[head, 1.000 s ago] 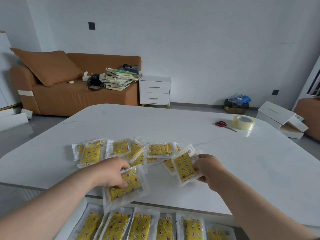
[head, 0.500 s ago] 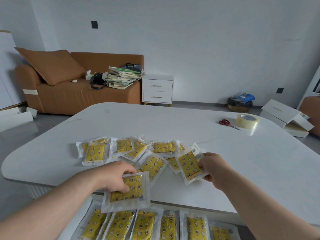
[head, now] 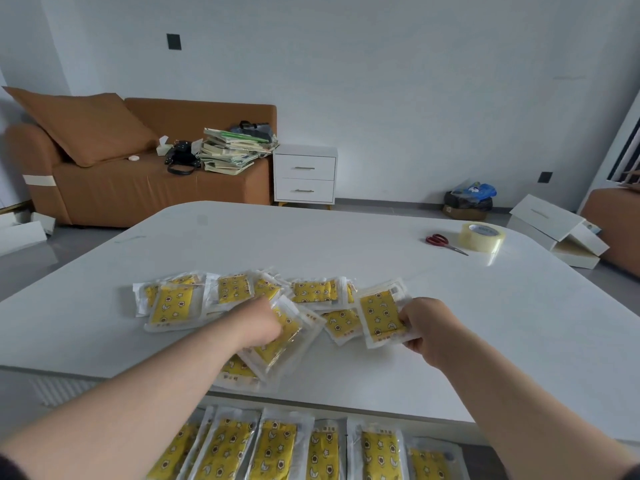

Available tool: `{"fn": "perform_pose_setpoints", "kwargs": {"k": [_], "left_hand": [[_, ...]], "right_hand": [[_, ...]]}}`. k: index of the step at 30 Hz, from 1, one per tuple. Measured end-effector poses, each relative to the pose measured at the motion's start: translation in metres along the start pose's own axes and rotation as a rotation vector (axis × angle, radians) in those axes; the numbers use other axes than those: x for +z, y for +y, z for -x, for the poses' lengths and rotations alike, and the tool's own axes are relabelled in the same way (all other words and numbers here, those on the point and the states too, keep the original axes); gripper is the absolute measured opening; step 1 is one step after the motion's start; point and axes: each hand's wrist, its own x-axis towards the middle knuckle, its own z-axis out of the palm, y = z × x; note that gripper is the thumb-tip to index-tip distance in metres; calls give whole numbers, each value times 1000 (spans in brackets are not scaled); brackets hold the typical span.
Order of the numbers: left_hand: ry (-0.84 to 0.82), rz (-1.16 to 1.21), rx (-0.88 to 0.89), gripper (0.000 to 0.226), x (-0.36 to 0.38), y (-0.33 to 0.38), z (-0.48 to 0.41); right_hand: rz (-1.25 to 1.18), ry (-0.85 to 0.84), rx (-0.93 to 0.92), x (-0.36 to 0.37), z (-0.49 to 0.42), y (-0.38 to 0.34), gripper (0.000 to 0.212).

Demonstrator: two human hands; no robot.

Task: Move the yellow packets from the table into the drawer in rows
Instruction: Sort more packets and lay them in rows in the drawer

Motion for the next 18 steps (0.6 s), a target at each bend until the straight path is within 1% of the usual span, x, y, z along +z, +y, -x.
{"fn": "perform_pose_setpoints", "kwargs": {"k": [3,7,11,16,18], "left_hand": [[9,41,-61,52,6,9,-2],[25,-4,-86,54,8,20,-1],[51,11,-92,59,8,29,0],[42,53,-90,44,6,34,-3],[33,97,-84,46,4,33,-6]], "right_hand": [[-82,14,33,-7,-3,0,26],[-55,17,46,-7,-6,1,26],[-45,4,30,-6,-8,2,28],[28,0,-19,-3,-8,6,29],[99,2,-48,-1,-11,9,26]]}}
